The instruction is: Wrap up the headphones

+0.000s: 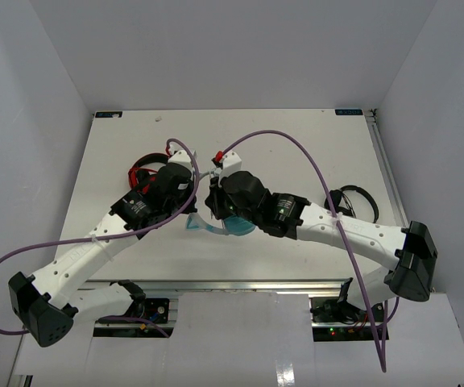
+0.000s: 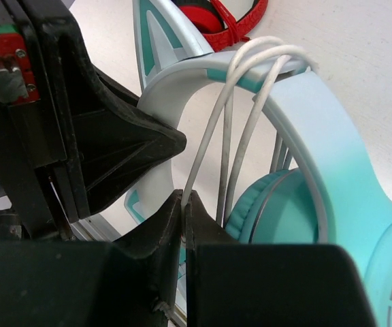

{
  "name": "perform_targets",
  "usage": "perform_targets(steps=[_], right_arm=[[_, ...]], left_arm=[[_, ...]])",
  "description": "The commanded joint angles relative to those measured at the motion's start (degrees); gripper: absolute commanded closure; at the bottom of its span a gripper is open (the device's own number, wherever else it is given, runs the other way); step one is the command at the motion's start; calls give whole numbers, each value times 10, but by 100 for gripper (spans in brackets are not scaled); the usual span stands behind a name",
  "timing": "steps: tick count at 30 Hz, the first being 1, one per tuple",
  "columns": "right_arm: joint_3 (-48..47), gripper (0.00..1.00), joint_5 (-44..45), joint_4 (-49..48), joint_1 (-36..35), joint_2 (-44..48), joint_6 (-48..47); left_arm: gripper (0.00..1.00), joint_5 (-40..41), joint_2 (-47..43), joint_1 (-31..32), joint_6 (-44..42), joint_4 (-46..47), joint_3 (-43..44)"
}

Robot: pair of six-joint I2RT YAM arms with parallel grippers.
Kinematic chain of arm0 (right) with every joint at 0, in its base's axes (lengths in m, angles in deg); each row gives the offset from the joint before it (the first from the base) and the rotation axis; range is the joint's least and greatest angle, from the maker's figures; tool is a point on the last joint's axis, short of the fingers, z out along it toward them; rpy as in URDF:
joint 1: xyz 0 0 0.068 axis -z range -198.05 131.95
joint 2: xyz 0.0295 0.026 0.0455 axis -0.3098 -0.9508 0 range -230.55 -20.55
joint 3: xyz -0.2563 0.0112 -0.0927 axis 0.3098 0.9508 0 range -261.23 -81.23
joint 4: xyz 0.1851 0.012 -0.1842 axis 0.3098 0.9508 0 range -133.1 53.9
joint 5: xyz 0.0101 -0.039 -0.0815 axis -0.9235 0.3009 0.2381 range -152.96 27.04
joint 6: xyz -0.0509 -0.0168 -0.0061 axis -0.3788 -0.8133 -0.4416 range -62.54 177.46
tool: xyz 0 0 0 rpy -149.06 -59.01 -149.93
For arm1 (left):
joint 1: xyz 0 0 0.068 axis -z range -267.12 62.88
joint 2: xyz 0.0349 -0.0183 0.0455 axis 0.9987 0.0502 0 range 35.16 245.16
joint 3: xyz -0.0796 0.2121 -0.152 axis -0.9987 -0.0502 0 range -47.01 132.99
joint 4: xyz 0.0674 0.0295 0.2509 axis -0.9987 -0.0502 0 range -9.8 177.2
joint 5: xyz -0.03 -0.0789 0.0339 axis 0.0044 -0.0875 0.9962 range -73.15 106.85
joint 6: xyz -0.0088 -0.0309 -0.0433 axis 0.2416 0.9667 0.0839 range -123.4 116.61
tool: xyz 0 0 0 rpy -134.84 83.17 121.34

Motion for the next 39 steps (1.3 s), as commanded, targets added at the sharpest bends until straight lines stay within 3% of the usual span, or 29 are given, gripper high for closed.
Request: perform_targets(steps=[1,24,39], right_arm=[[19,92,11,15,-13,21,-5],[84,90,39,14,-30,61,5],[69,79,62,50,-31,51,4]], left_arm=[[100,25,-21,-3,26,58,18],[100,52,9,-2,33,36,39],[100,42,12,-2,31,36,42]])
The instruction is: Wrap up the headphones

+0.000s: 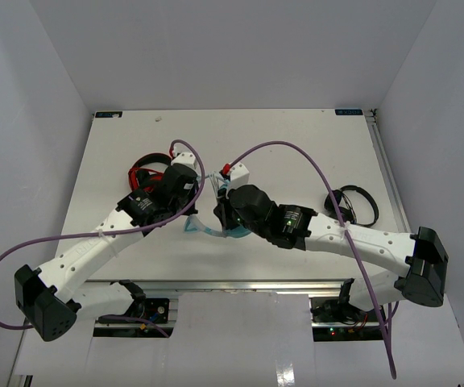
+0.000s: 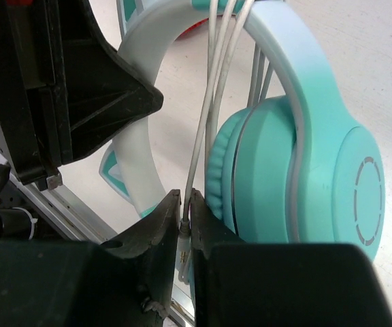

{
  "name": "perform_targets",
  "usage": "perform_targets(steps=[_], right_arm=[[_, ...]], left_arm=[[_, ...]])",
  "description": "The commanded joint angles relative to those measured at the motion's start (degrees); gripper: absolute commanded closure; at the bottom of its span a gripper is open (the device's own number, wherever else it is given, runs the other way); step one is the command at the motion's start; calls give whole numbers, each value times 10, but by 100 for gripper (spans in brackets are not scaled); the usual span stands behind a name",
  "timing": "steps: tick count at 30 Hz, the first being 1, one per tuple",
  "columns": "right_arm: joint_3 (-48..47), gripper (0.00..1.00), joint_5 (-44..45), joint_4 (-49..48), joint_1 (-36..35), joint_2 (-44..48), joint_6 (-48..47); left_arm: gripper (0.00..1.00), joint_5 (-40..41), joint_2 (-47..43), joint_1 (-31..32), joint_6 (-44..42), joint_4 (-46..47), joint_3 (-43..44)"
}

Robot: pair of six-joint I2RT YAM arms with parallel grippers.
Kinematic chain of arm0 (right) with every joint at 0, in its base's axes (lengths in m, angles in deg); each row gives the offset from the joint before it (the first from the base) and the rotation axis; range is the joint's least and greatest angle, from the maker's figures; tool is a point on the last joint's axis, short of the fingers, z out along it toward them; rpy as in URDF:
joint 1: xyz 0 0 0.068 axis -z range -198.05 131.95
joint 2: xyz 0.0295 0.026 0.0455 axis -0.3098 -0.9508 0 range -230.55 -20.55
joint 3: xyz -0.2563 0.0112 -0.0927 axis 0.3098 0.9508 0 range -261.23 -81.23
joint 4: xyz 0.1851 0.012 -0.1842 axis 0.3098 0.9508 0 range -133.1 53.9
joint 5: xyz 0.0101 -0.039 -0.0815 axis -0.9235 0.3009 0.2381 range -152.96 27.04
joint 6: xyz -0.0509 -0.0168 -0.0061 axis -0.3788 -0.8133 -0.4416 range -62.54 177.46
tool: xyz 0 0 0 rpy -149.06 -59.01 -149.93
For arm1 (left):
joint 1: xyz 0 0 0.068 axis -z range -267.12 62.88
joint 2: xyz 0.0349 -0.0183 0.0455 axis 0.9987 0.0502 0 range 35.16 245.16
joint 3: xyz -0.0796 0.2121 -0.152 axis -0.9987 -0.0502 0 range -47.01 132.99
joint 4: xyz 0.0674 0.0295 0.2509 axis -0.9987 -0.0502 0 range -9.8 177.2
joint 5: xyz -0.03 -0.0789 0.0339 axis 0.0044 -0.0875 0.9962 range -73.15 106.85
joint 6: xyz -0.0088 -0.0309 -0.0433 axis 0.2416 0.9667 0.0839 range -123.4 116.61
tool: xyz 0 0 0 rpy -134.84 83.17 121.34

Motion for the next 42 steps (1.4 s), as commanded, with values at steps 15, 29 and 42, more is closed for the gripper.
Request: perform_targets(steps=[15,29,42], right_arm=[[-5,68,25,61,-16,19,-2],[41,58,15,82,-27,117,1],[93,61,58,17,-31,216,-22]], left_arm=[[100,28,1,-6,20,43,47],[100,31,16,-6,19,36,67],[100,27,36,-7,19,52,59]])
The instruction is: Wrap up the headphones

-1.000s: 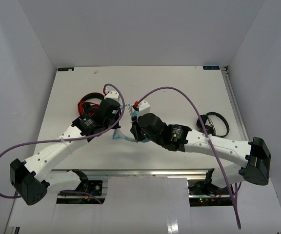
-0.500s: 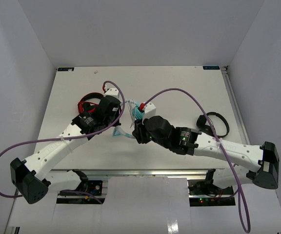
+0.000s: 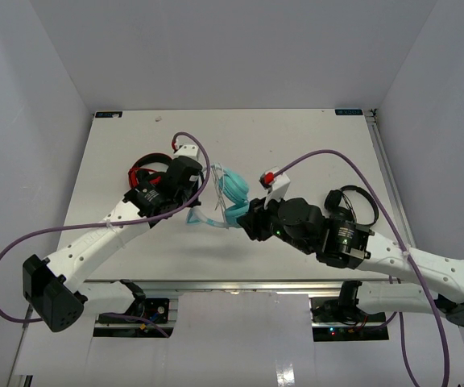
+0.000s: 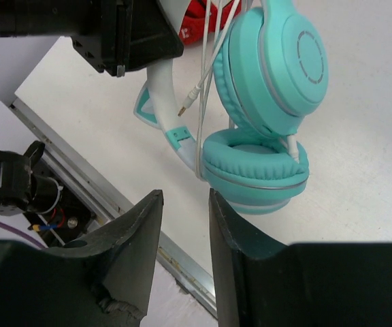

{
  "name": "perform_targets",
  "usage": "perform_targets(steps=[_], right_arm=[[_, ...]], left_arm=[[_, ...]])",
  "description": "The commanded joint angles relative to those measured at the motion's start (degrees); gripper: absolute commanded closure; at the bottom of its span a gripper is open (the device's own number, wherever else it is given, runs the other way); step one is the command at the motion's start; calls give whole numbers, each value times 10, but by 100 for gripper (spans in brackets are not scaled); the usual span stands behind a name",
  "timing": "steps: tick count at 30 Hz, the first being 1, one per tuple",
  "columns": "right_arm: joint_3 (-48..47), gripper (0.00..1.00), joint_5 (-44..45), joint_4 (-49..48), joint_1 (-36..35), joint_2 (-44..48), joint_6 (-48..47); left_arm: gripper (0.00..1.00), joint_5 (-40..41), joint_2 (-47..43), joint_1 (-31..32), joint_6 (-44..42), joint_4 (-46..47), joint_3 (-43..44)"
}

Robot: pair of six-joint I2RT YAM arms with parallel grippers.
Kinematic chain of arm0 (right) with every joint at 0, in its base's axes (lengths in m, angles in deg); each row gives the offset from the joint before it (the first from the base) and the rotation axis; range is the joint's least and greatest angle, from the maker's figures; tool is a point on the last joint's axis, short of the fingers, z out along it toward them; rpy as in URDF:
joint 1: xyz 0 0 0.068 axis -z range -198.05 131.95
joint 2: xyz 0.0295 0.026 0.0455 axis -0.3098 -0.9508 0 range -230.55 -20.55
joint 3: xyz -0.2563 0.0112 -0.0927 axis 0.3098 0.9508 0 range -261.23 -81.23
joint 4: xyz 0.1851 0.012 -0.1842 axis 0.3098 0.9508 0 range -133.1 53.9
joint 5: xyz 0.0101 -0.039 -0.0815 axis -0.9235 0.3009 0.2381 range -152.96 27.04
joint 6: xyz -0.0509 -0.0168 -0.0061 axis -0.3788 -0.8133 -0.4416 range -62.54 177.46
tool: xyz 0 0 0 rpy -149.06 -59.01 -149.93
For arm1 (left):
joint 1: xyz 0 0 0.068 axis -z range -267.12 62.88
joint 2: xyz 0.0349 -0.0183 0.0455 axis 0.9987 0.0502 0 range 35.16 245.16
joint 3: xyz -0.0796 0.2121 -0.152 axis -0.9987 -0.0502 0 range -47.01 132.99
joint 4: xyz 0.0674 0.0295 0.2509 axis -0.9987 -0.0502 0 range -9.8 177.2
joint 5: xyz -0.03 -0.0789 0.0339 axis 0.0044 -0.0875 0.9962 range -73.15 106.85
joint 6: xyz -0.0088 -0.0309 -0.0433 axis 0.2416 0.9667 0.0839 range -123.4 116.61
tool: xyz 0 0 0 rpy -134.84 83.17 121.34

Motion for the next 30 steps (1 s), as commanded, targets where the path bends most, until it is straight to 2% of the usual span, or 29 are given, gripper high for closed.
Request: perform_targets(steps=[1,5,8,14,20,30], right_arm=[[21,61,48,-59,-3,7,-20],[25,63,71,-126,-3,-7,-60],[-10,63,100,-144,-2,-39,-97],[-42,63,104,-184,9,-76,-156],[-52,63,92,-225,28,-85,-180],[-82,64,21,-227,104,-119,-170]], left_arm=[[100,-1,-7,-3,15,47,22],[100,-6,1,-3,12,67,4],[100,-10,5,-3,12,77,-5],[100,-18,-3,-3,11,93,-23],[100,-24,-7,-3,11,95,-24],[100,-32,-20,-3,9,102,-30]])
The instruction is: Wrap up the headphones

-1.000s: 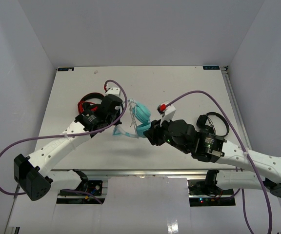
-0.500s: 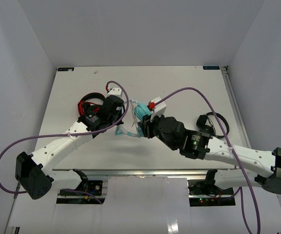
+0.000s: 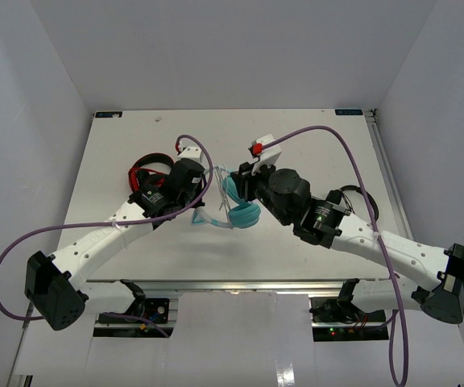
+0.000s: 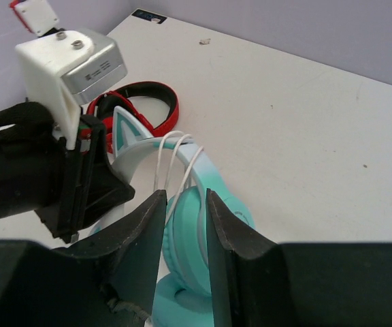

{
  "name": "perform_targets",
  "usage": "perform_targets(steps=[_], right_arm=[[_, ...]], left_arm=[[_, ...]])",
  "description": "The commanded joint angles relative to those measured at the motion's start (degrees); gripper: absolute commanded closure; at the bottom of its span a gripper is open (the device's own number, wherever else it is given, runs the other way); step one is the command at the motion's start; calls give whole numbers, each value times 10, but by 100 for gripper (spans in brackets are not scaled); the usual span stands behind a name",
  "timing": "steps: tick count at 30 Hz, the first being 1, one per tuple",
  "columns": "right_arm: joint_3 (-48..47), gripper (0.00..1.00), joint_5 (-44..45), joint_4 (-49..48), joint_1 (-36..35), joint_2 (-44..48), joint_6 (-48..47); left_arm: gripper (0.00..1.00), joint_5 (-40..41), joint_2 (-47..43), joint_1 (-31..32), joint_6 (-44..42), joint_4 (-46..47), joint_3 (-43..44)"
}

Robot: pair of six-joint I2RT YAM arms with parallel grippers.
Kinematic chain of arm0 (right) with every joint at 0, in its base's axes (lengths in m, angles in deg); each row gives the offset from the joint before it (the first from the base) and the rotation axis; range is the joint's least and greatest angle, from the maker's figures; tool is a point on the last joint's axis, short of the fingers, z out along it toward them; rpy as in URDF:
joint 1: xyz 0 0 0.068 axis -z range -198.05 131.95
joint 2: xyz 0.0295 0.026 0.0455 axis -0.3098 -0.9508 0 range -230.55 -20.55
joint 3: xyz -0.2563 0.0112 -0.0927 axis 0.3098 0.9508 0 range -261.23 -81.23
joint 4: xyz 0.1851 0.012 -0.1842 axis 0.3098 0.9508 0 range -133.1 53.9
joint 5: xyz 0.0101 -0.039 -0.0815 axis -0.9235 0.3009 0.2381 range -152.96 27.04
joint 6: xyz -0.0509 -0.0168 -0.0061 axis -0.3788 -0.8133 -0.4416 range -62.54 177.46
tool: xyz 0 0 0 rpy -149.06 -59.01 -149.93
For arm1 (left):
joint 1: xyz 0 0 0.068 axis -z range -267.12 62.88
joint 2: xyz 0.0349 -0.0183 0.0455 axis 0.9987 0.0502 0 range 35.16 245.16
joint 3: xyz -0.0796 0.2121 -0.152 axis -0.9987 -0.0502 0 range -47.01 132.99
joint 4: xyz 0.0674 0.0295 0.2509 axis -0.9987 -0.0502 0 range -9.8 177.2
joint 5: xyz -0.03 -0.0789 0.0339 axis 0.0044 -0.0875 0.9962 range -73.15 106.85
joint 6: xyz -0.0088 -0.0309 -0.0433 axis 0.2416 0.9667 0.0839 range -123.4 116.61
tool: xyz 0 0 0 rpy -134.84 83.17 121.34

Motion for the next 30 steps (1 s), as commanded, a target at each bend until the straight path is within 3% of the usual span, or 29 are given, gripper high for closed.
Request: perform_targets(steps=[1,23,30], right_arm=[[-32,64,-32,-31,20,-14,-1],[-47,66,-44,-29,28,-78,15],[-50,75,-49,-29,29,-87,15]], left_arm=[[100,-14,-33,-3,10,43,2],[100,-19,-43,-2,9,42,3],[100,-20,-46,-2,11,44,4]])
